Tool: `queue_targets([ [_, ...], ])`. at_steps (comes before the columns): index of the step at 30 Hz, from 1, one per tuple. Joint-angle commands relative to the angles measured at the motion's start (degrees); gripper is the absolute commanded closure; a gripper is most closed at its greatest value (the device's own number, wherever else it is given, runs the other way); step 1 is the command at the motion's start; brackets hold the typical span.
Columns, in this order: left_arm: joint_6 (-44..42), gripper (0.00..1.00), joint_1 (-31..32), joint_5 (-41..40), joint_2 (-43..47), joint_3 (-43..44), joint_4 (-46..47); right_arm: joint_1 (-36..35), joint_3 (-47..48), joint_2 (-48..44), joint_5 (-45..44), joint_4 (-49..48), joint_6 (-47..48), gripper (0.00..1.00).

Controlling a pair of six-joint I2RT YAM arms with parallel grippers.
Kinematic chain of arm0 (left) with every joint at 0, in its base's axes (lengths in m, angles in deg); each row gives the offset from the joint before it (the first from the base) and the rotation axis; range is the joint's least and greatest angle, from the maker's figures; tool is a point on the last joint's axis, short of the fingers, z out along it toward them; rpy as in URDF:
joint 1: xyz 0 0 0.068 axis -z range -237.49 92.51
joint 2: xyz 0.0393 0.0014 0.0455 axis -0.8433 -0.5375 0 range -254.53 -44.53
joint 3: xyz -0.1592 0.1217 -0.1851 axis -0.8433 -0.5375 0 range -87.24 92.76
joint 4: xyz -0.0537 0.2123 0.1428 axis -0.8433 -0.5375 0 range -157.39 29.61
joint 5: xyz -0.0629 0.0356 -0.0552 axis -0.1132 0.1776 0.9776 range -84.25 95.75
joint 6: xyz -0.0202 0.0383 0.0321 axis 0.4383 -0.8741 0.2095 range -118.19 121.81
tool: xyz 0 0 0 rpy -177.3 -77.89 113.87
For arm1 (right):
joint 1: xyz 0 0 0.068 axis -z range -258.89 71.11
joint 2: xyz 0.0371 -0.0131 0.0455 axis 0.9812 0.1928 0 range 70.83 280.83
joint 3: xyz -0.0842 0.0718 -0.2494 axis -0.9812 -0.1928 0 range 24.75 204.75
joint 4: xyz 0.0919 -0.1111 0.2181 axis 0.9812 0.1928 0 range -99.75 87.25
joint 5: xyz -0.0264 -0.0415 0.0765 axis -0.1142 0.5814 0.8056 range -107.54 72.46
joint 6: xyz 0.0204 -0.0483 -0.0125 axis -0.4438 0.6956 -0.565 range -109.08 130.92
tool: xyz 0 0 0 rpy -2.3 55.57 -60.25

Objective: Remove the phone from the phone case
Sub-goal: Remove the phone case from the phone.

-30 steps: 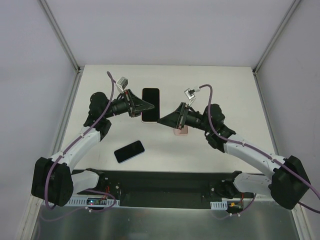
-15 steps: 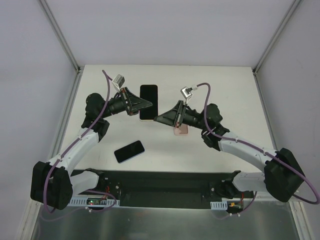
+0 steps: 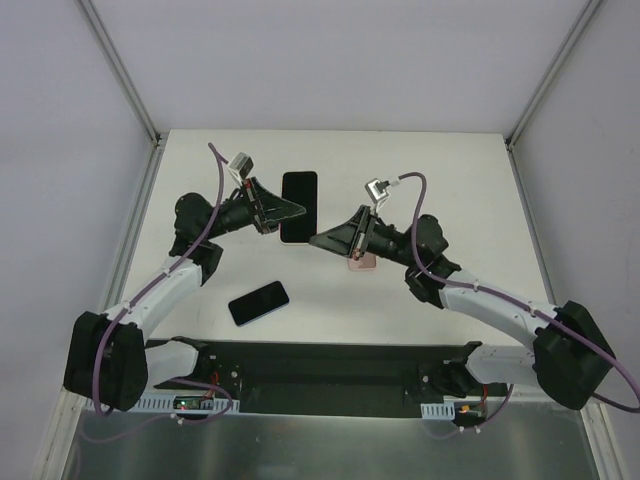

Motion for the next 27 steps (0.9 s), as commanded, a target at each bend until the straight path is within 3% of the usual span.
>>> queue_targets([
  [1,6.9,1.0,-0.8,-2.5,-4.7,-3.3,9.3,-1.7,2.5,-7.0,-1.0,-4.6,6.3,0.99],
  [7,18.1,1.0,-0.8,-6.6,-14.5,-8.1,25.8,-4.2,5.9,-12.0,-2.3,5.0,13.2,0.99],
  [15,28.0,1.0,-0.8,-10.5,-20.7,-12.3,37.5,-6.6,10.0,-14.8,-1.7,12.6,22.8,0.99],
  [22,29.5,1.0,-0.7,-10.9,-15.5,-12.2,32.6,-7.1,13.4,-11.8,7.4,15.7,29.7,0.99],
  [27,29.7,1.0,-0.7,-10.6,-12.2,-11.6,30.7,-7.2,14.1,-12.3,8.4,19.7,35.5,0.98],
])
